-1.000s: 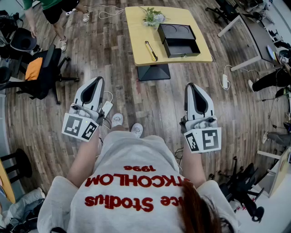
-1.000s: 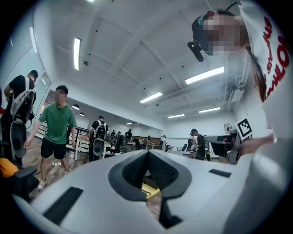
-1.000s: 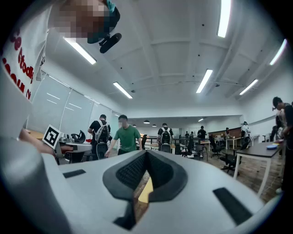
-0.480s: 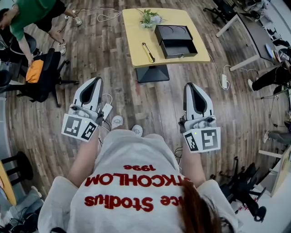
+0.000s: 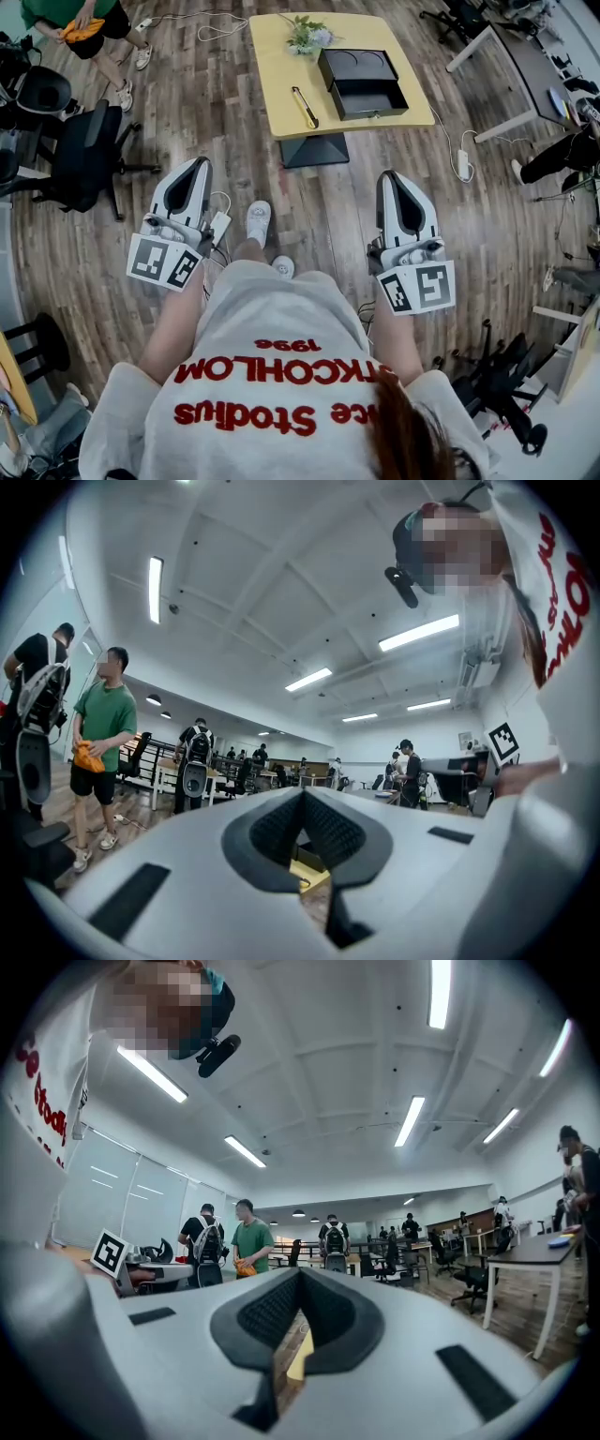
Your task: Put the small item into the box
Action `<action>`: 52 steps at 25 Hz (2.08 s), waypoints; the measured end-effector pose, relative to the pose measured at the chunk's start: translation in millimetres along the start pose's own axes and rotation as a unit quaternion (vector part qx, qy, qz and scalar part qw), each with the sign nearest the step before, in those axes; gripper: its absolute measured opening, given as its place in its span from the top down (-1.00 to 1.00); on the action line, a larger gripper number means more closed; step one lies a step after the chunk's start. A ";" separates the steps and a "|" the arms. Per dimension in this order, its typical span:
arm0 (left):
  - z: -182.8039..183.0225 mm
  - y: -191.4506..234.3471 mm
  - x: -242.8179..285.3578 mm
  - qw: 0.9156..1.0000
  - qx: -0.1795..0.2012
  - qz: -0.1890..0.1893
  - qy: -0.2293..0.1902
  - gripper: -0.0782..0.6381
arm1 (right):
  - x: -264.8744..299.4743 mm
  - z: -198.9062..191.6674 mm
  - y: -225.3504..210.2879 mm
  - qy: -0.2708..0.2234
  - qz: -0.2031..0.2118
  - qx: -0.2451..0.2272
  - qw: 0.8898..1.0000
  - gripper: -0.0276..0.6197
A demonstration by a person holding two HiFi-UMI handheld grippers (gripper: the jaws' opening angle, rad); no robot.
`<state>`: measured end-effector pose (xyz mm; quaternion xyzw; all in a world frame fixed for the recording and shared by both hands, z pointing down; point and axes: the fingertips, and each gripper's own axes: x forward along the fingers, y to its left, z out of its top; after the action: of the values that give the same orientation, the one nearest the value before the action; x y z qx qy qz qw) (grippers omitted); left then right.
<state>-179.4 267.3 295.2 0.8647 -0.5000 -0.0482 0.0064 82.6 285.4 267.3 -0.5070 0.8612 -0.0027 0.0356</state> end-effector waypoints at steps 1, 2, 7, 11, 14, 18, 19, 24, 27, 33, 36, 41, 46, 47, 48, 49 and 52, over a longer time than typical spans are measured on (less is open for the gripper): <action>-1.1 2.2 3.9 1.000 -0.002 -0.002 0.000 0.76 | 2.9 -0.3 -1.9 0.001 -0.003 0.000 1.000 0.90; -2.0 4.8 8.1 1.000 -0.003 -0.004 0.001 0.76 | 6.0 -0.2 -3.7 0.001 -0.005 0.000 1.000 0.90; -3.8 22.9 34.1 1.000 -0.010 -0.009 -0.001 0.76 | 27.6 -1.0 -14.2 0.003 -0.014 0.003 1.000 0.90; -4.1 43.4 65.6 1.000 -0.014 -0.018 -0.002 0.76 | 54.9 -1.1 -27.0 0.004 -0.024 0.003 1.000 0.90; -3.3 60.3 92.2 1.000 -0.015 -0.027 -0.002 0.76 | 78.1 1.6 -37.1 0.002 -0.034 0.002 0.999 0.90; 0.1 85.1 131.5 0.999 -0.017 -0.042 -0.004 0.76 | 112.9 5.5 -49.5 -0.002 -0.046 0.000 0.999 0.90; 1.2 90.7 141.2 0.999 -0.017 -0.047 -0.004 0.76 | 121.1 6.4 -52.8 -0.002 -0.049 0.000 0.999 0.90; 5.6 120.0 183.7 0.998 -0.018 -0.066 -0.003 0.76 | 161.4 10.0 -66.9 -0.001 -0.068 -0.001 0.998 0.90; 4.5 137.9 204.3 0.997 -0.022 -0.077 0.000 0.76 | 183.2 11.3 -71.6 0.000 -0.079 -0.002 0.997 0.90; -1.0 162.3 237.1 0.995 -0.029 -0.096 0.009 0.76 | 210.2 5.7 -77.4 0.010 -0.097 0.003 0.995 0.90; -4.5 168.1 247.7 0.994 -0.037 -0.101 0.014 0.76 | 215.6 0.6 -79.4 0.025 -0.103 0.008 0.994 0.90; -18.9 166.4 265.1 0.993 -0.045 -0.106 0.032 0.76 | 228.3 -7.2 -94.1 0.037 -0.102 0.019 0.994 0.90; -27.8 165.1 280.3 0.994 -0.040 -0.093 0.034 0.76 | 250.5 -19.0 -112.1 0.037 -0.074 0.025 0.996 0.90; -28.5 165.9 284.3 0.995 -0.039 -0.086 0.033 0.76 | 257.2 -19.7 -116.7 0.036 -0.065 0.025 0.997 0.90; -28.7 166.4 288.1 0.996 -0.038 -0.078 0.032 0.76 | 264.1 -19.2 -121.9 0.035 -0.054 0.024 0.998 0.90; -28.5 166.2 291.8 0.996 -0.037 -0.069 0.030 0.76 | 270.9 -17.8 -127.8 0.034 -0.042 0.023 0.998 0.90; -25.8 165.8 306.3 0.998 -0.030 -0.044 0.025 0.76 | 289.5 -12.3 -150.4 0.028 -0.014 0.020 0.999 0.90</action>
<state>-168.6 -81.6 307.2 0.8860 -0.4599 -0.0413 0.0426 73.3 -40.9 268.7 -0.5179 0.8545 -0.0344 0.0210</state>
